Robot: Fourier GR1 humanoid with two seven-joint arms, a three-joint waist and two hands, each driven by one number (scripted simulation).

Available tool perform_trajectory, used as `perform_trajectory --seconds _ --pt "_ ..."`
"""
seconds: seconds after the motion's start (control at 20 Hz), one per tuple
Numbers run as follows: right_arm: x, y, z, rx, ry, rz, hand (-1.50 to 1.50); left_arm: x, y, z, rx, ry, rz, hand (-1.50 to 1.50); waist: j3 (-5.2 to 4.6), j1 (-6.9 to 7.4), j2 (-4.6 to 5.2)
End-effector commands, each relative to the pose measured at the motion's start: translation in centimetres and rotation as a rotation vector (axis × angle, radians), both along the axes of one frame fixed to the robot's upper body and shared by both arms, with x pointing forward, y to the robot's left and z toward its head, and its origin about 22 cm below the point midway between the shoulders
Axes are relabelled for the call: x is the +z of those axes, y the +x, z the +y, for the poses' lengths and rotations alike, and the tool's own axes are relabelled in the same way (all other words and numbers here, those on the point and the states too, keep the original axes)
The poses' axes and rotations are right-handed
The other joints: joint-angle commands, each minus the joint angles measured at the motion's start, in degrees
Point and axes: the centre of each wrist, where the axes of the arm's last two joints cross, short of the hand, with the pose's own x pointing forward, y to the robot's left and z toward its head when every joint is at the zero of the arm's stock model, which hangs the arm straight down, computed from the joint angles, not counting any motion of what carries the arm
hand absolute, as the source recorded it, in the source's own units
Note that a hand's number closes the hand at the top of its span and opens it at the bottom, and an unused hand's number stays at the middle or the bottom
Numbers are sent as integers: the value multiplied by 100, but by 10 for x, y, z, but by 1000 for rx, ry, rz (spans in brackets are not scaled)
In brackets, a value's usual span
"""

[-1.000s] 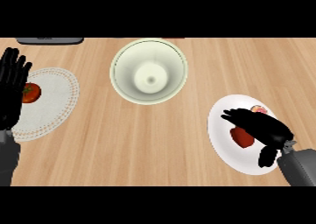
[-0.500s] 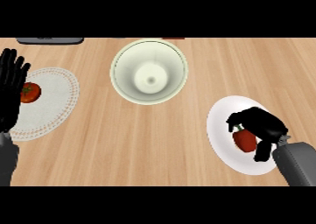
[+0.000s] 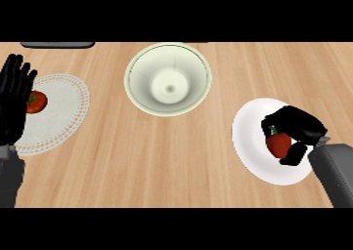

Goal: Pick the bell pepper from the plate and place it in the bowl

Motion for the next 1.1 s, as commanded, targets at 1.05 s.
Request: perform_trajectory --seconds 1.05 --pt "230 93 -101 57 359 -347 150 16 23 -44 -124 -1 -41 0 48 635 243"
